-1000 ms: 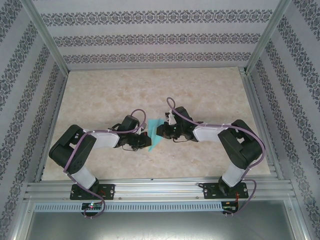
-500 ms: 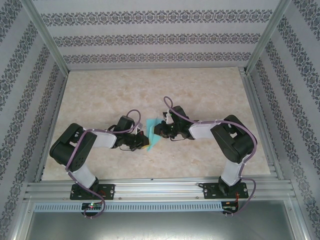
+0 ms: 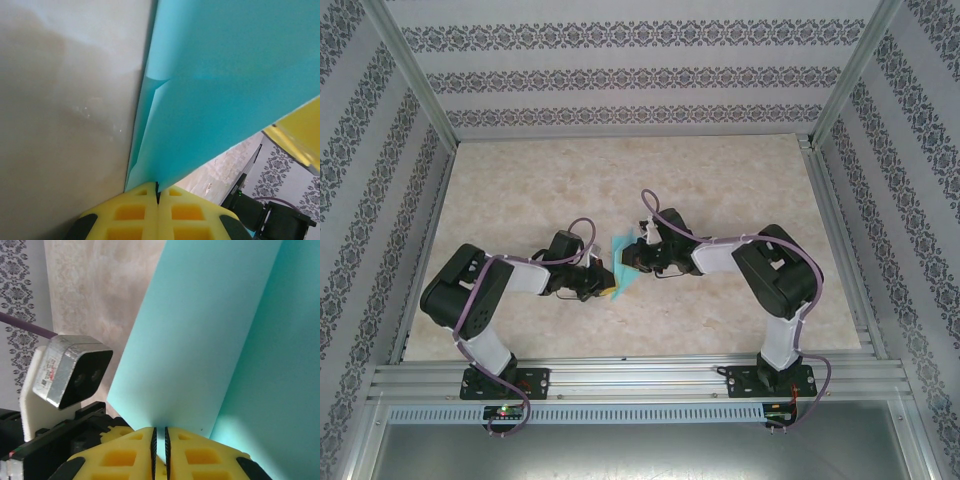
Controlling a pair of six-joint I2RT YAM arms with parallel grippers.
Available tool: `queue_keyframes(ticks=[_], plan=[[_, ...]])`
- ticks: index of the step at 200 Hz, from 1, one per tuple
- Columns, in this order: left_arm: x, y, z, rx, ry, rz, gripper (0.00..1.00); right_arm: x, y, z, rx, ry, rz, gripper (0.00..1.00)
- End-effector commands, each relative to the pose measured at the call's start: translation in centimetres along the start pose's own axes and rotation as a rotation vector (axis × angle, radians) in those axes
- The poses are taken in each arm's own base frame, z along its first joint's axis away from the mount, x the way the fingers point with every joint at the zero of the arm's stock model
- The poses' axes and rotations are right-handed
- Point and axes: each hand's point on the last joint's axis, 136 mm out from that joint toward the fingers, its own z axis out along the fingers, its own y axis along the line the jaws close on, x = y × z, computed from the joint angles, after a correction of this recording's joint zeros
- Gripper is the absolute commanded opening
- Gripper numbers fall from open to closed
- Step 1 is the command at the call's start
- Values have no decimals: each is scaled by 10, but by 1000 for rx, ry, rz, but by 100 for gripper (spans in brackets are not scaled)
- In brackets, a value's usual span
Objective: Fold a paper plane with a square sheet of paper (pick it up from the middle)
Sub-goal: Fourth fold the wing at the center of the table.
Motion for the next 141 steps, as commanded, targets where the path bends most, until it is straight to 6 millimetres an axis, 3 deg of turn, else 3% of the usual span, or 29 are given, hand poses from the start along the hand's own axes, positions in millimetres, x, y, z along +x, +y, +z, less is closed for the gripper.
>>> queue_keyframes(ticks=[1, 88, 141], plan=[[-3, 11, 3, -26, 16, -65, 4, -1, 14, 8, -40, 11, -16, 16], [-5, 21, 3, -36, 53, -136, 4, -1, 7, 12, -17, 2, -4, 17], [-10, 17, -2, -34, 35, -121, 4, 4, 14, -9, -24, -49, -32, 16]])
